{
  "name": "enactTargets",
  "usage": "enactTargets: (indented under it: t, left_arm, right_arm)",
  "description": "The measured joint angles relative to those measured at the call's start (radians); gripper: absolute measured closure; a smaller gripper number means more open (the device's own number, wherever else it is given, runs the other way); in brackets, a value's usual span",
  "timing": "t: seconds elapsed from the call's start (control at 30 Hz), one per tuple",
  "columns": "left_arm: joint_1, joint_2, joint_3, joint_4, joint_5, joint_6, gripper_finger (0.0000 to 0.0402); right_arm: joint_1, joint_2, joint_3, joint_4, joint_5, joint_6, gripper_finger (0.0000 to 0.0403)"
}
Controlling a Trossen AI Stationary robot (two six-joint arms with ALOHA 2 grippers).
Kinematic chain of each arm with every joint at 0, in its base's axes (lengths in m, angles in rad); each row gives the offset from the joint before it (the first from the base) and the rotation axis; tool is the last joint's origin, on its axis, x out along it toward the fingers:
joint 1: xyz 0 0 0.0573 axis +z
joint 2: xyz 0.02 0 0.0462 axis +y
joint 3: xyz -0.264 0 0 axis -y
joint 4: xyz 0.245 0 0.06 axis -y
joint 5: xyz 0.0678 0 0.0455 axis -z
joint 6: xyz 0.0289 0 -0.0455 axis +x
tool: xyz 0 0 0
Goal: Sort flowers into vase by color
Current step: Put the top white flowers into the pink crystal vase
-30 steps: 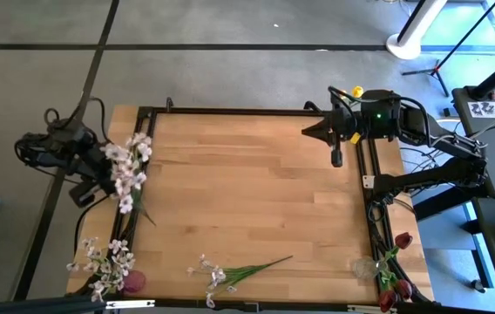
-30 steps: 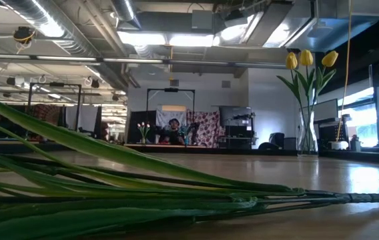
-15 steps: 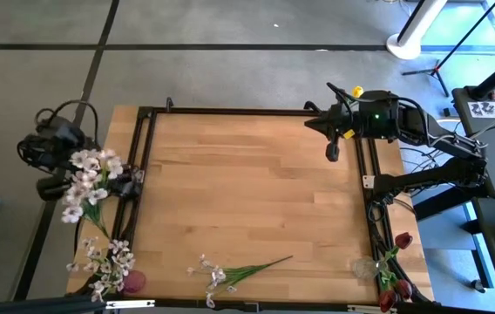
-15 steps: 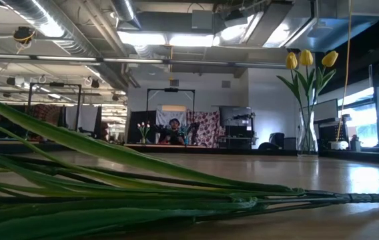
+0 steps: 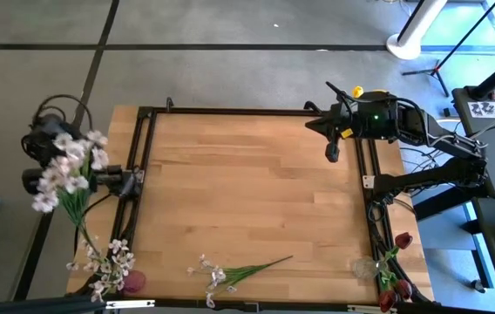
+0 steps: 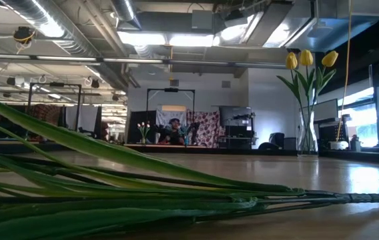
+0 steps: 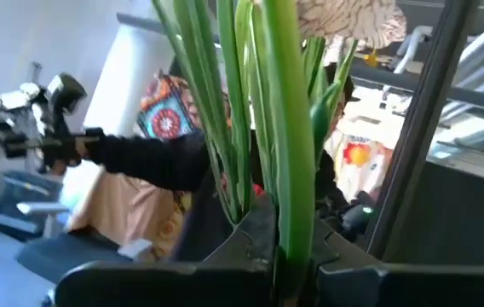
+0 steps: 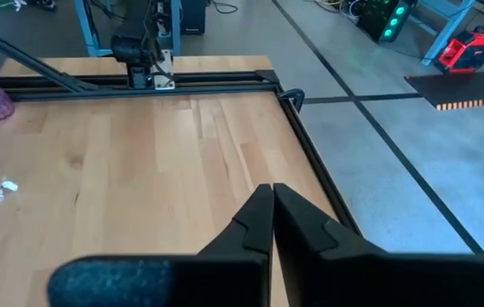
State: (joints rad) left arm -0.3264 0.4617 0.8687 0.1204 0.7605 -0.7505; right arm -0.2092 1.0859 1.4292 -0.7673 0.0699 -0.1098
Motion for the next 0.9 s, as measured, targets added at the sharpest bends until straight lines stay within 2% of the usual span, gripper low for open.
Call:
enactTargets:
  t: [0.17,0.33,0.63,0.73,0.9]
  left_arm:
    - [-0.097,0.036,-0.053,0.003,-0.055,0.048,0.0401]
    - [-0.247,0.082,-0.098,0.048,-0.152,0.090,0.0401]
    - [-0.510,0.149,-0.101,0.023,-0.371,0.231,0.0401]
    - [-0.553,0.162,-0.083,0.018,-0.438,0.291,0.0402]
    - [-0.563,0.181,-0.009,0.027,-0.439,0.375,0.0401]
  right_arm:
    - [0.000,0.000,0.000,-0.005,0.010,0.000,0.0389]
    - [0.000,0.000,0.000,-0.017,0.018,0.000,0.0389]
    - [0.000,0.000,0.000,-0.020,0.028,0.001,0.0388]
    - [-0.001,0.000,0.000,-0.020,0.034,0.000,0.0388]
    - [-0.001,0.000,0.000,-0.020,0.071,0.001,0.0388]
